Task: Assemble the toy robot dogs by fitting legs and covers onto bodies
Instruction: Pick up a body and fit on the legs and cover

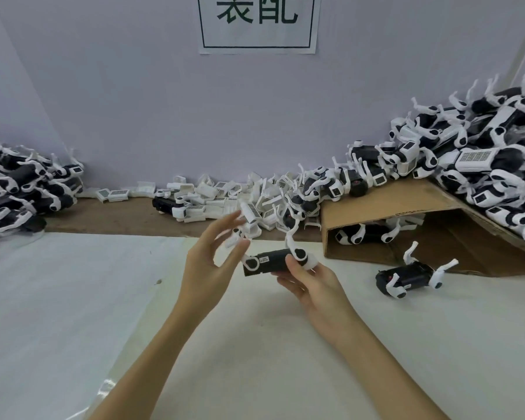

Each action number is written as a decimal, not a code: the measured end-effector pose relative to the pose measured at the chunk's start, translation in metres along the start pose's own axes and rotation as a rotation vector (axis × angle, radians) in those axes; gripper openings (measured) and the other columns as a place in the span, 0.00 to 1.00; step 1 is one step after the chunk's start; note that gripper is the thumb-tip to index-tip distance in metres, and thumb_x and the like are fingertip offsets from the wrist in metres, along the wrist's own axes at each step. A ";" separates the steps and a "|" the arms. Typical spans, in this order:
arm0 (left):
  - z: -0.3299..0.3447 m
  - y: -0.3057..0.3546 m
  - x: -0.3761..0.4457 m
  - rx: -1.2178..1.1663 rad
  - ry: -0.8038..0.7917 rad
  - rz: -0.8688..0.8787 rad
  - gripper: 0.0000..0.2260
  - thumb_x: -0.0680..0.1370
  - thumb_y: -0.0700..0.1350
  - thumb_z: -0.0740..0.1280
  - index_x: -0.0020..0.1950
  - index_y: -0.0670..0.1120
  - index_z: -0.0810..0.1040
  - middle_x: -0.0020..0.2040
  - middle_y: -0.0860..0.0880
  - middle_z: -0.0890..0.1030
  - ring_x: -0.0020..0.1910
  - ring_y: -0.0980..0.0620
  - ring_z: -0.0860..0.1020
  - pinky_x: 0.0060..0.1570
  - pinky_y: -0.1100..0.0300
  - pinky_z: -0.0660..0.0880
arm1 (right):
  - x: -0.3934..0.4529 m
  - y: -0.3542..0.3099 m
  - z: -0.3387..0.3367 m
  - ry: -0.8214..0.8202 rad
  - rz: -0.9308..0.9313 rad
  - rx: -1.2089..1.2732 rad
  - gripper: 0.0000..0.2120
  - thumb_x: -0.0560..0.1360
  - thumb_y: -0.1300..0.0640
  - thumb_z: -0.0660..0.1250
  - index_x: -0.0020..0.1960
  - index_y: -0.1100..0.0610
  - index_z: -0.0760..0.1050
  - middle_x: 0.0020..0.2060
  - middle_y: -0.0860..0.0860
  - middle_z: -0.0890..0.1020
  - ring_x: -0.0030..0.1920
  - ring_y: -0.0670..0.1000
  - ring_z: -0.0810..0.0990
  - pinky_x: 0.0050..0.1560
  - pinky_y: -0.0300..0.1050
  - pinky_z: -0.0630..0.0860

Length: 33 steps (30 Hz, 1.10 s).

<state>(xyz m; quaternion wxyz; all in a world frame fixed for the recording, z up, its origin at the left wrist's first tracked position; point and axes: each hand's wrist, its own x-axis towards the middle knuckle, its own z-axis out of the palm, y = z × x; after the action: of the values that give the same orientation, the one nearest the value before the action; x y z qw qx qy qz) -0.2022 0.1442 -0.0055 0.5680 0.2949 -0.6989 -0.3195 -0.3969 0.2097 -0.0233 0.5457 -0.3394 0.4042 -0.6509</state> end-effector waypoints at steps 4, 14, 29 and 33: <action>0.006 -0.001 -0.006 -0.063 -0.164 -0.422 0.38 0.71 0.68 0.75 0.78 0.65 0.65 0.69 0.60 0.80 0.62 0.62 0.82 0.54 0.66 0.79 | 0.003 0.002 0.001 0.002 -0.002 0.039 0.22 0.76 0.55 0.73 0.66 0.66 0.79 0.60 0.60 0.85 0.62 0.59 0.84 0.59 0.43 0.82; -0.004 -0.001 -0.001 -0.315 -0.218 -0.508 0.23 0.76 0.51 0.79 0.69 0.49 0.80 0.63 0.48 0.85 0.42 0.43 0.84 0.47 0.54 0.81 | -0.001 -0.007 -0.001 -0.071 0.002 -0.068 0.26 0.74 0.49 0.74 0.67 0.63 0.78 0.61 0.60 0.85 0.59 0.60 0.85 0.57 0.45 0.82; -0.031 -0.022 0.007 -0.665 -0.500 -0.480 0.28 0.81 0.29 0.60 0.79 0.48 0.75 0.80 0.47 0.72 0.75 0.35 0.75 0.73 0.36 0.73 | -0.003 -0.026 -0.026 -0.205 0.221 0.033 0.12 0.84 0.46 0.64 0.57 0.54 0.76 0.51 0.64 0.81 0.53 0.64 0.79 0.57 0.57 0.75; -0.012 -0.020 0.004 -0.605 -0.364 -0.623 0.25 0.82 0.59 0.69 0.75 0.48 0.77 0.72 0.42 0.80 0.70 0.38 0.80 0.70 0.45 0.77 | -0.005 -0.013 -0.008 -0.025 -0.043 -0.251 0.15 0.77 0.40 0.66 0.57 0.49 0.78 0.43 0.57 0.79 0.42 0.54 0.82 0.47 0.47 0.80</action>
<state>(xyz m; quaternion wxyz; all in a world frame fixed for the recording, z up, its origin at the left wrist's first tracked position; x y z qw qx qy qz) -0.1902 0.1278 -0.0166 0.3735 0.2510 -0.5408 -0.7106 -0.4088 0.2170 -0.0153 0.4898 -0.4218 0.4681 -0.6026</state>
